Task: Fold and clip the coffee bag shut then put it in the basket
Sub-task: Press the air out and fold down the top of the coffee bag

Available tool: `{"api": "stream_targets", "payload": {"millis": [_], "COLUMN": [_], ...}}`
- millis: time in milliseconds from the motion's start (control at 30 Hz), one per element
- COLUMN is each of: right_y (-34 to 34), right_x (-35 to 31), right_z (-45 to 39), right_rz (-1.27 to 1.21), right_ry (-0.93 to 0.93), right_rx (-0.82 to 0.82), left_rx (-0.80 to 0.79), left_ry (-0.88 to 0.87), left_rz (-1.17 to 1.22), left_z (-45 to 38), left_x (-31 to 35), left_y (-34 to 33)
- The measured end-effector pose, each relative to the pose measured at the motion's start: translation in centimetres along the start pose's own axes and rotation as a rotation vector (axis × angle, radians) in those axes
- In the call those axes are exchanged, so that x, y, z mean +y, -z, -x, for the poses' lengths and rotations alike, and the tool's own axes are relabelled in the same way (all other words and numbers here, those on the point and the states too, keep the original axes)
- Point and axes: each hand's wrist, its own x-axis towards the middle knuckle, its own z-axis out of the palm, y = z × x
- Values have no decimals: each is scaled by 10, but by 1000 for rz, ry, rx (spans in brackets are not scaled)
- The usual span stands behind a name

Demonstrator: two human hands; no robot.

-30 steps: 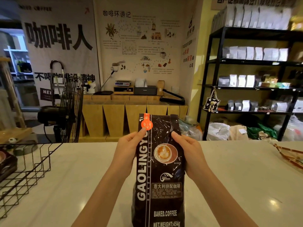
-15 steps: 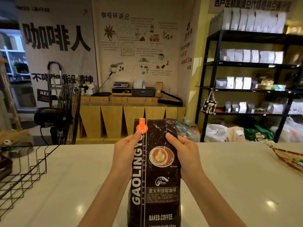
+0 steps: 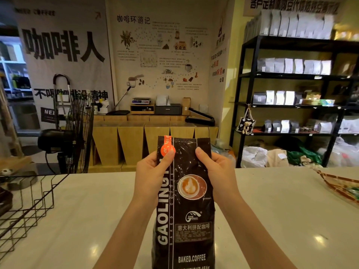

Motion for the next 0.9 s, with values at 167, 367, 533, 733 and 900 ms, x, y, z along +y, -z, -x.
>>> {"api": "stream_targets", "payload": {"millis": [167,367,533,733,900], "right_y": [1,12,25,30,34], "right_x": [1,-2,13,9,6], "right_z": [3,3,4,2,5], "right_rz": [27,92,76,200,239], "right_ry": [-6,-13,181,147,99], "right_rx": [-17,-235,-352,-410,-484], "left_rx": [-7,-38,-227,-418,-392], "left_ry": [14,44,-62,-17,16], "left_rz": [18,-81,-189,-293,-268], "left_z": [-1,-2,2,10,9], "left_x": [-2,2,3,2,-1], "left_y": [0,10,27,38,39]}}
